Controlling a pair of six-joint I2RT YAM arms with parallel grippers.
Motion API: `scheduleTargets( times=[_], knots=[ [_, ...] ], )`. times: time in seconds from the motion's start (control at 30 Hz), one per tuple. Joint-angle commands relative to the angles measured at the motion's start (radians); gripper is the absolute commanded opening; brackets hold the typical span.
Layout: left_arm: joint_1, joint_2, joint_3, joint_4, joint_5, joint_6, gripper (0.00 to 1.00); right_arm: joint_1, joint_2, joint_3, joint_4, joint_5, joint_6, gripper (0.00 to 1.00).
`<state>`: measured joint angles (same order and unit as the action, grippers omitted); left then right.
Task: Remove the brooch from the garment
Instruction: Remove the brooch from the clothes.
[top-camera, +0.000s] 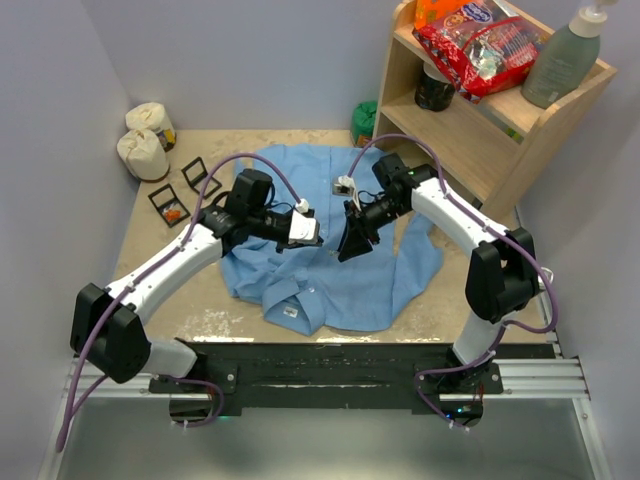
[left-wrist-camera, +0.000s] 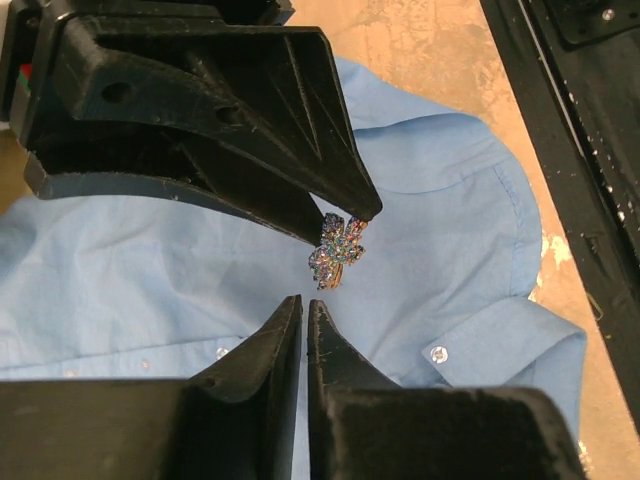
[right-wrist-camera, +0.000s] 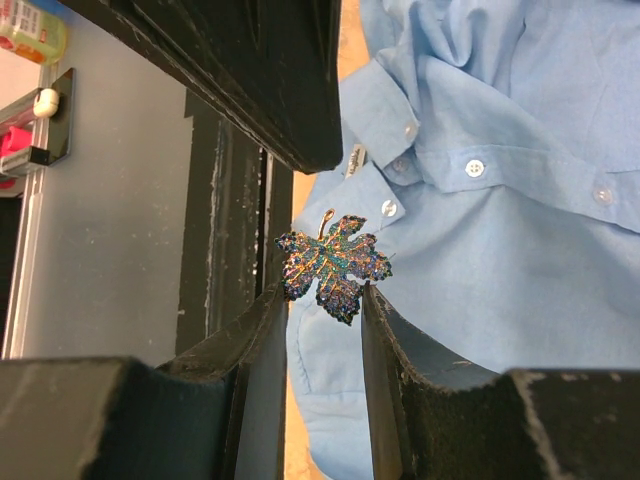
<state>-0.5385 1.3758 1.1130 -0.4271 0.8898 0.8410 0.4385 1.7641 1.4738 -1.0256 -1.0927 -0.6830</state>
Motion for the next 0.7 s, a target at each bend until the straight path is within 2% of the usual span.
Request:
scheduleTargets(
  times=[0.0, 0.1, 0.47, 0.67],
  knots=[
    [-0.009, -0.014, 0.011, 0.004, 0.061, 0.095, 0.19, 0.002, 0.001, 0.016, -0.039, -0.065, -0.041, 0.14],
    [-0.024, -0.008, 0.005, -0.016, 0.051, 0.147, 0.24, 0.002, 0.012, 0.032, -0.067, -0.078, -0.062, 0.15],
    [-0.077, 0.015, -0.001, -0.096, -0.006, 0.291, 0.26, 0.003, 0.035, 0.069, -0.123, -0.108, -0.108, 0.15],
    [-0.098, 0.019, -0.015, -0.091, -0.035, 0.29, 0.26, 0.002, 0.034, 0.068, -0.128, -0.118, -0.116, 0.15]
  ],
)
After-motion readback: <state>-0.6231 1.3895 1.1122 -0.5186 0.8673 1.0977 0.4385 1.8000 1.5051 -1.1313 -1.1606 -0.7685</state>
